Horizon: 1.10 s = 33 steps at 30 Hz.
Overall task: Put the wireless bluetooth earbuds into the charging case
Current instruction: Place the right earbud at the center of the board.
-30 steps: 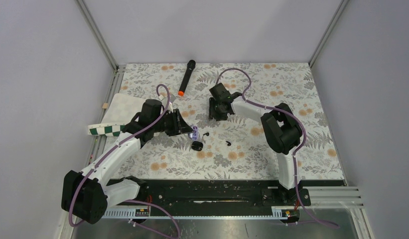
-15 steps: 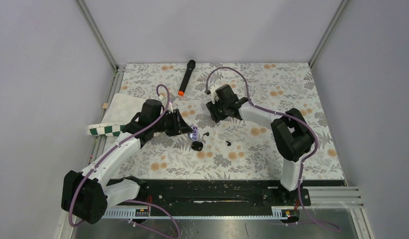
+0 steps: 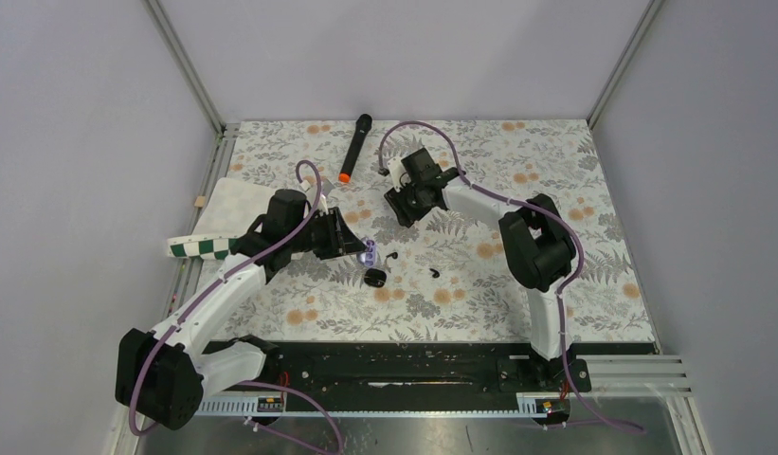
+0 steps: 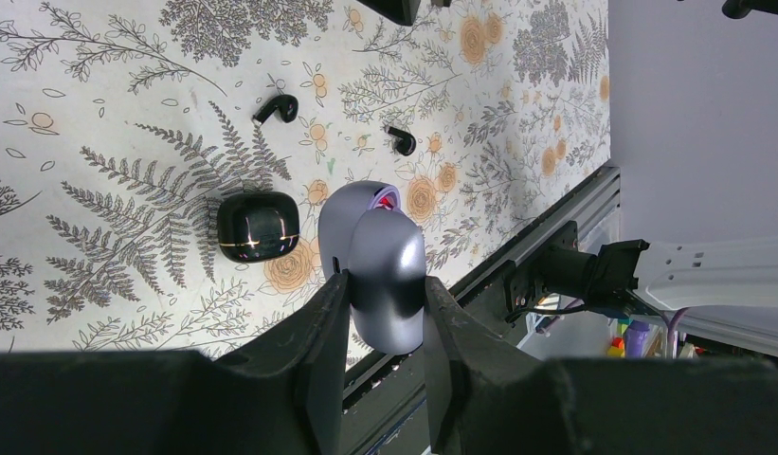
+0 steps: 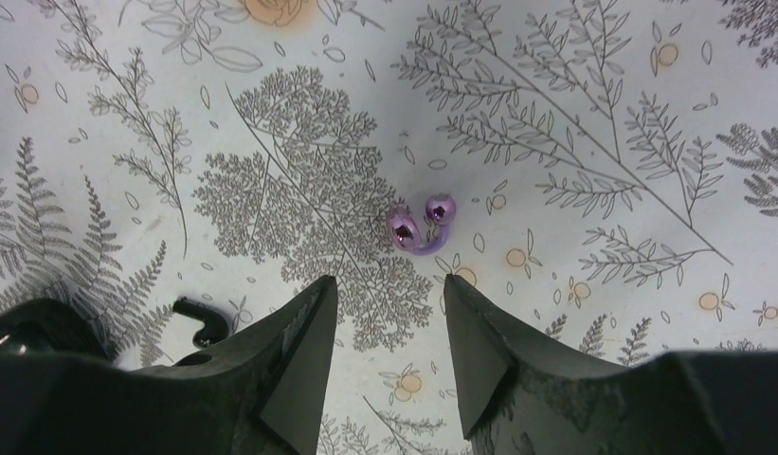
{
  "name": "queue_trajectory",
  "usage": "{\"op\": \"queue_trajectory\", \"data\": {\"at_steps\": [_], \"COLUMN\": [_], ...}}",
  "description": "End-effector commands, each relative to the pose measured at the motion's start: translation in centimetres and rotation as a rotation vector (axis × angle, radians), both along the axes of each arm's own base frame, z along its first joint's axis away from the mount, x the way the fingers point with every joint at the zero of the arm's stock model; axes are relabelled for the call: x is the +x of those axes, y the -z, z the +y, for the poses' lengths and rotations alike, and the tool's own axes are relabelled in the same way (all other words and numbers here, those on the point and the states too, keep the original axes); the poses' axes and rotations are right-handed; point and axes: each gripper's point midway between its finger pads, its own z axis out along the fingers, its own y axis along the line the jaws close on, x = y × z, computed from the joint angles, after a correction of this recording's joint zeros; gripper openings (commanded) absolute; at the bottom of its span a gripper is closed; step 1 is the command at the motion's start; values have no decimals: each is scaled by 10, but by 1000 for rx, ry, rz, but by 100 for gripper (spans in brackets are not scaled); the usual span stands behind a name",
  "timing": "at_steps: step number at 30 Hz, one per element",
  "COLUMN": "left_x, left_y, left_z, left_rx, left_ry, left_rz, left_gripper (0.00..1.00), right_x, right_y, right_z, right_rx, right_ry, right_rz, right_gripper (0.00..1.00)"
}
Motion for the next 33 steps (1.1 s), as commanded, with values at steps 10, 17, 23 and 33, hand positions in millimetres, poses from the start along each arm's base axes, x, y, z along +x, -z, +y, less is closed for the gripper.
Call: {"op": "queue_trajectory", "data": {"at_steps": [10,17,23,33], "left_x": [10,9,10,7], "left_y": [-17,-15,-17,-16], "left_z": [-1,-1,-2,1], "left_rx": [-23,-18,-25,-19], "left_ry": [-5,-7,-4,-8], "left_rz": [-75,-73,-76,-81], "left_gripper": [0,0,0,0], "right_x": [10,25,44,42], "right_y": [-8,-11,-15,0], "right_z": [8,13,17,16], "right_rx": [-4,-11,-50,-109], "right_ry": [32,99,203,267], "right_rz": [74,82,114,219], "right_gripper": [57,65,60,49]}}
